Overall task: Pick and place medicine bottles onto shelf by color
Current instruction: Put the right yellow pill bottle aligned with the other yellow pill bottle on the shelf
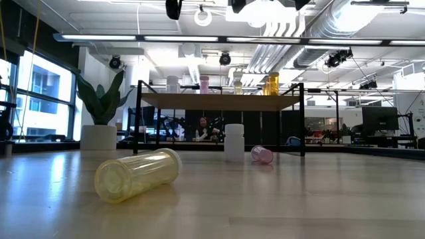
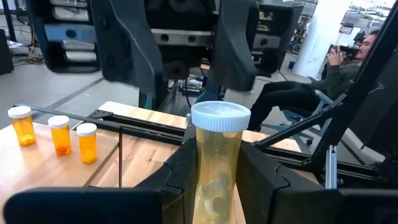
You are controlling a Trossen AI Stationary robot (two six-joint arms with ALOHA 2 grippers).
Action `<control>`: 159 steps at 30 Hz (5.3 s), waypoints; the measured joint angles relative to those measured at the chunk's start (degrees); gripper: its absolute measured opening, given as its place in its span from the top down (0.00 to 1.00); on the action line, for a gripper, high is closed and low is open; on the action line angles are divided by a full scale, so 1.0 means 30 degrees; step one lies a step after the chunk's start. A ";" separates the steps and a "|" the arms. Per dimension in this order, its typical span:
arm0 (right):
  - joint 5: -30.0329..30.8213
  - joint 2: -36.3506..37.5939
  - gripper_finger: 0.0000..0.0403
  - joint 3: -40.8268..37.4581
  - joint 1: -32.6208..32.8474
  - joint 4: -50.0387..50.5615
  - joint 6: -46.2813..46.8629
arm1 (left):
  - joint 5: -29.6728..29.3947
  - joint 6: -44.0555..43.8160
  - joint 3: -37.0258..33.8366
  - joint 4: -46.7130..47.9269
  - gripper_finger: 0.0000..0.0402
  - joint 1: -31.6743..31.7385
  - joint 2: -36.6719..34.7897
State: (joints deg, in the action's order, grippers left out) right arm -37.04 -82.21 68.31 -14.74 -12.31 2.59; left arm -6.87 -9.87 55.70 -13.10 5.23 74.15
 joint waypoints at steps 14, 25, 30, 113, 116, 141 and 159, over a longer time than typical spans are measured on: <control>0.1202 -0.0389 0.57 0.0000 0.0967 0.0270 0.0024 | 0.0043 0.0007 0.0007 0.0014 0.80 0.0000 0.0000; 0.1357 -0.0389 0.61 0.0000 0.0967 0.0827 -0.0021 | -0.0467 -0.0160 0.0007 0.0005 0.80 0.0000 0.0000; 0.1435 -0.0389 0.69 0.0000 0.0953 0.0881 -0.0016 | -0.0729 -0.0153 0.0007 0.0000 0.80 -0.0015 0.0000; 2.7280 0.1685 0.77 -0.0976 0.2692 0.6173 0.6689 | -0.3133 0.6403 0.0007 0.1076 0.53 0.5391 -0.5734; 2.8960 0.0556 0.77 -0.0976 0.3301 0.4998 0.6699 | -0.3133 0.6936 0.0007 0.1554 0.53 0.5391 -0.5734; 3.1201 -0.4325 0.77 0.2222 0.2372 0.7265 1.0591 | -0.4933 0.8706 0.0007 0.3519 0.53 0.5391 -0.5734; 2.9741 -0.5388 0.77 0.2208 0.1908 0.9279 0.9986 | -0.4787 0.8510 0.0007 0.3599 0.53 0.5384 -0.5727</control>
State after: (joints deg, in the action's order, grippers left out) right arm 52.19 -98.37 74.94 -9.01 15.52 32.54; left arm -21.23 15.66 55.72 -2.31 21.39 56.97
